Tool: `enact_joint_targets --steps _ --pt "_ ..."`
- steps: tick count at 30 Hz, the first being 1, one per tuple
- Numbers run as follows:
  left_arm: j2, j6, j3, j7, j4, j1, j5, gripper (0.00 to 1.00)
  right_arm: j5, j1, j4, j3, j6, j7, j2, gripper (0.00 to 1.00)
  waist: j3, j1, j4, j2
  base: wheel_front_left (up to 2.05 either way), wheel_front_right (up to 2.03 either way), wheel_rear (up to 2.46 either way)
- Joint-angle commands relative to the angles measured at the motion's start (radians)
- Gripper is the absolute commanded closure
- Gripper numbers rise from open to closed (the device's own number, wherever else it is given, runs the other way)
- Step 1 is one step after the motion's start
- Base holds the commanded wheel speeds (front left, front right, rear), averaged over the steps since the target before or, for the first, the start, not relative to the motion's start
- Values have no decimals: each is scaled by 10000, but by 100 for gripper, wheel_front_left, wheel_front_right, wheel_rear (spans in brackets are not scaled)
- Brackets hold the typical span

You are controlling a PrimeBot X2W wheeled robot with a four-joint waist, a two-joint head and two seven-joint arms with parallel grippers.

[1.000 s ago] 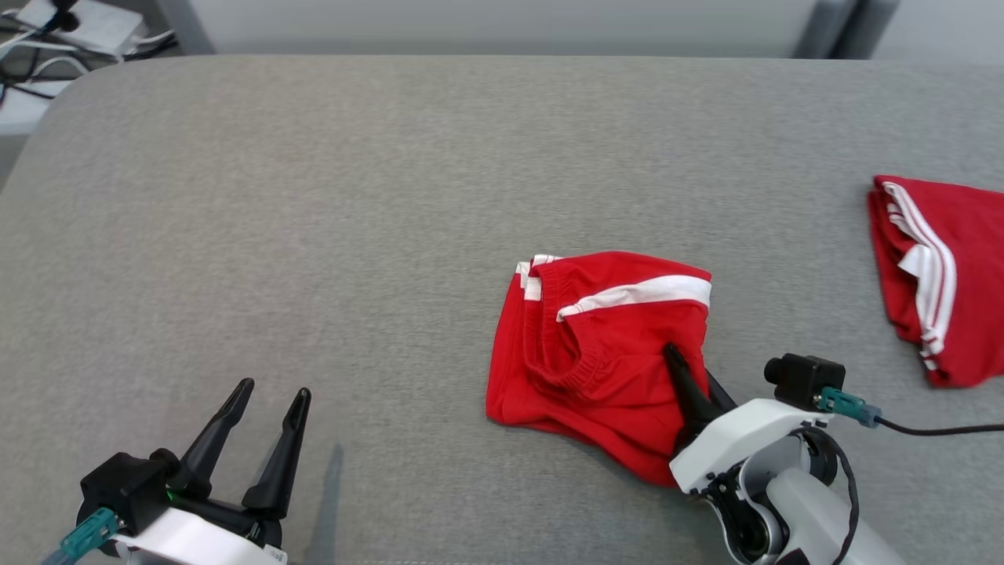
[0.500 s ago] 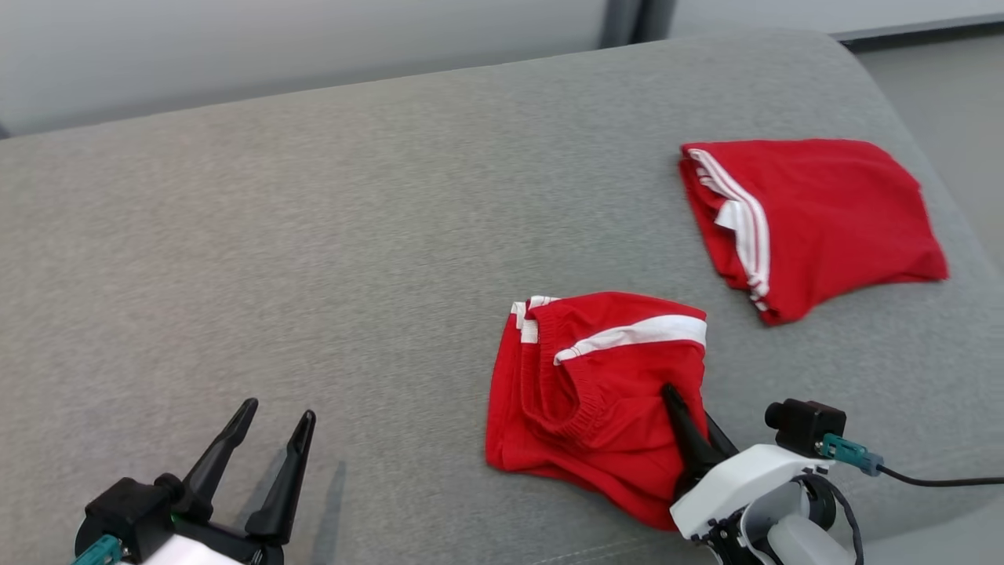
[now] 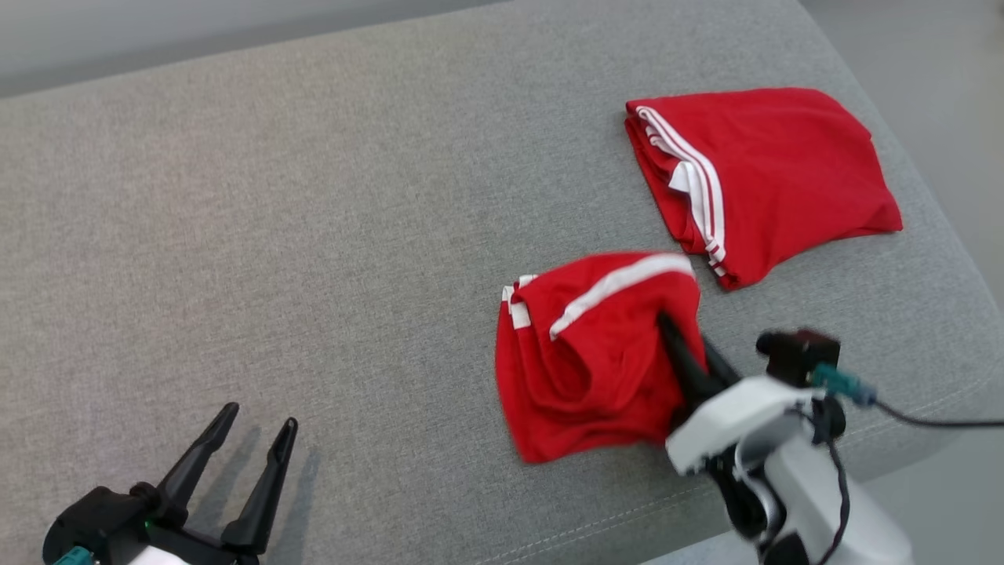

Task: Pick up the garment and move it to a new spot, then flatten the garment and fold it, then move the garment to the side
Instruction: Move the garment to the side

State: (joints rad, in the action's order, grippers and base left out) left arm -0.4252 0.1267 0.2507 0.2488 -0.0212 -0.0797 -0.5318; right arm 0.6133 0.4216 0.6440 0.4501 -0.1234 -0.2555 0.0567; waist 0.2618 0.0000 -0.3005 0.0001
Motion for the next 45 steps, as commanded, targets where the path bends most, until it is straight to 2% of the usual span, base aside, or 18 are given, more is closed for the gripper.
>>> enact_joint_targets --steps 1,5,10,16,28,41,42,43,44,45 --pt "-299 40 -400 130 332 176 -60 0 -221 476 -215 20 -73 -42 -64 100 253 0 67 -1 0 0 0" --pt "-613 40 -425 130 558 210 -215 0 -1195 1507 -150 -591 -73 248 -64 100 629 0 259 -1 0 0 0" --pt "-919 40 -499 130 766 245 -371 0 -2680 2499 -337 -1929 -73 735 -64 100 959 0 546 -1 0 0 0" --pt "-1144 40 -546 130 917 294 -502 0 -4112 2974 -1320 -3581 -73 1578 -64 100 1195 0 802 -1 0 0 0" --pt "-1488 40 -558 130 1082 296 -581 0 -5420 2158 -3870 -6096 -73 3506 -64 100 1568 0 1097 -1 0 0 0" --pt "-2037 40 -410 130 1258 470 -704 0 -6902 2682 -4769 -7966 -73 4914 -64 100 2271 0 1576 -1 0 0 0" --pt "-2046 40 -399 130 1265 484 -714 0 -7002 2664 -4822 -8138 -73 4985 -64 84 2283 0 1606 -1 0 0 0" --pt "-2054 40 -391 130 1266 497 -725 0 -7125 2639 -4890 -8315 -73 5029 -64 63 2292 0 1631 -1 0 0 0" --pt "-2055 40 -385 130 1256 511 -737 0 -7202 2609 -4942 -8461 -73 5060 -64 2 2293 0 1652 -1 0 0 0" --pt "-2054 40 -382 130 1244 525 -749 0 -7274 2575 -4976 -8599 -73 5100 -64 0 2290 0 1664 -1 0 0 0"
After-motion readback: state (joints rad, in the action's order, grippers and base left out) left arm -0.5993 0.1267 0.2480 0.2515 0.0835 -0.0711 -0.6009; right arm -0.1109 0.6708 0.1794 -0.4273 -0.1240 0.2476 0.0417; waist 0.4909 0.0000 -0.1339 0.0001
